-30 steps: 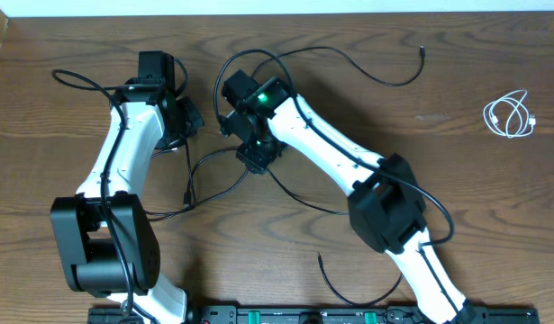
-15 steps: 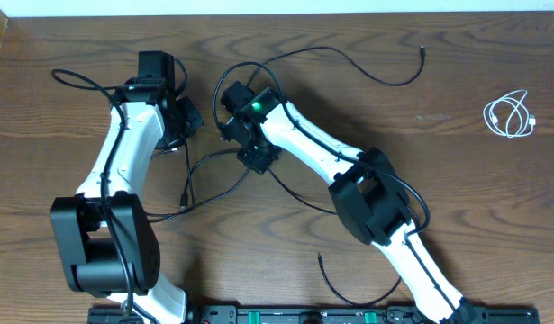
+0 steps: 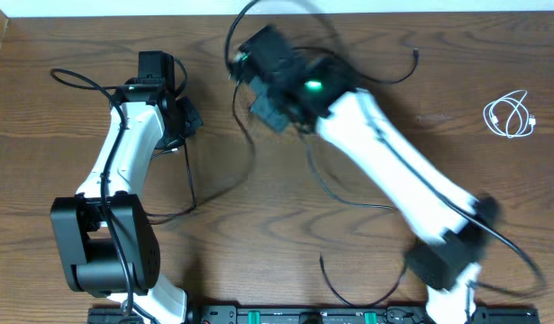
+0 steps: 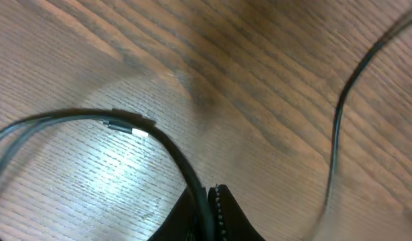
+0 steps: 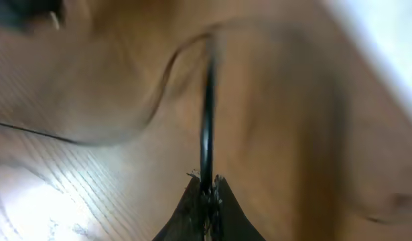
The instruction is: Untangle cables
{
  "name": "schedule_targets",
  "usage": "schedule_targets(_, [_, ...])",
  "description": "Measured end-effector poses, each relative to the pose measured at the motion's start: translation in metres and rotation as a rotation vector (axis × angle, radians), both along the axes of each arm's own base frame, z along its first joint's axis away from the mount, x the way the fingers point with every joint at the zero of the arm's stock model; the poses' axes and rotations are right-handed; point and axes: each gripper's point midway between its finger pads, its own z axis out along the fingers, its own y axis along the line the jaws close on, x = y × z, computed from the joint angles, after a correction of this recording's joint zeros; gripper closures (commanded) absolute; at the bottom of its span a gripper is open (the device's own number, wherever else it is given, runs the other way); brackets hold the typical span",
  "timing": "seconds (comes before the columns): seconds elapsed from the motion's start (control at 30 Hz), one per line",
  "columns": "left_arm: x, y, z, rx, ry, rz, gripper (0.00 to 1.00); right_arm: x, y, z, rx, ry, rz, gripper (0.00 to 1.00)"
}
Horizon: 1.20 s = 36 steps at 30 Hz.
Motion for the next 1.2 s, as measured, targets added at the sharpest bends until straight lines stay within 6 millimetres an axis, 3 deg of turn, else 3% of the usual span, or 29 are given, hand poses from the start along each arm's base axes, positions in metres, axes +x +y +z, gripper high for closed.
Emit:
schedule_targets(0.07, [0.0, 0.0, 0.0, 0.0, 0.0, 0.0, 0.92, -0.005, -0.012, 0.049, 0.055, -0.1, -0.02, 0.99])
schedule_targets(0.13, [0.0, 0.0, 0.0, 0.0, 0.0, 0.0, 0.92, -0.008, -0.023, 0.082, 0.089, -0.178, -0.045, 0.99])
schedule_targets(0.2, [0.0, 0.0, 0.0, 0.0, 0.0, 0.0, 0.92, -0.006, -0.034, 0.1, 0.091, -0.239, -0.081, 0.99])
schedule_targets(0.27, [0.0, 0.0, 0.0, 0.0, 0.0, 0.0, 0.92, 0.001, -0.045, 0.107, 0.068, -0.281, -0.128, 0.99])
schedule_targets(0.4, [0.0, 0.0, 0.0, 0.0, 0.0, 0.0, 0.92, 0.006, -0.075, 0.097, 0.013, -0.247, -0.229, 0.99])
schedule_targets(0.57, [0.0, 0.0, 0.0, 0.0, 0.0, 0.0, 0.92, 0.008, -0.14, 0.07, -0.072, -0.116, -0.429, 0.99])
schedule_targets(0.67, [0.0, 0.0, 0.0, 0.0, 0.0, 0.0, 0.92, 0.024, -0.184, 0.065, -0.082, -0.101, -0.566, 0.99])
schedule_targets(0.73, [0.0, 0.0, 0.0, 0.0, 0.0, 0.0, 0.92, 0.052, -0.232, 0.077, -0.05, -0.171, -0.716, 0.99])
schedule_targets(0.83, [0.0, 0.0, 0.0, 0.0, 0.0, 0.0, 0.92, 0.073, -0.285, 0.108, 0.012, -0.279, -0.859, 0.99])
schedule_targets(0.9, [0.0, 0.0, 0.0, 0.0, 0.001, 0.0, 0.92, 0.081, -0.334, 0.139, 0.067, -0.381, -0.985, 0.99])
schedule_targets(1.0, [0.0, 0.0, 0.0, 0.0, 0.001, 0.0, 0.92, 0.071, -0.404, 0.167, 0.121, -0.477, -1.175, 0.99])
schedule_targets(1.2, [0.0, 0.0, 0.0, 0.0, 0.001, 0.0, 0.92, 0.03, -0.517, 0.168, 0.223, -0.528, -1.568, 0.99])
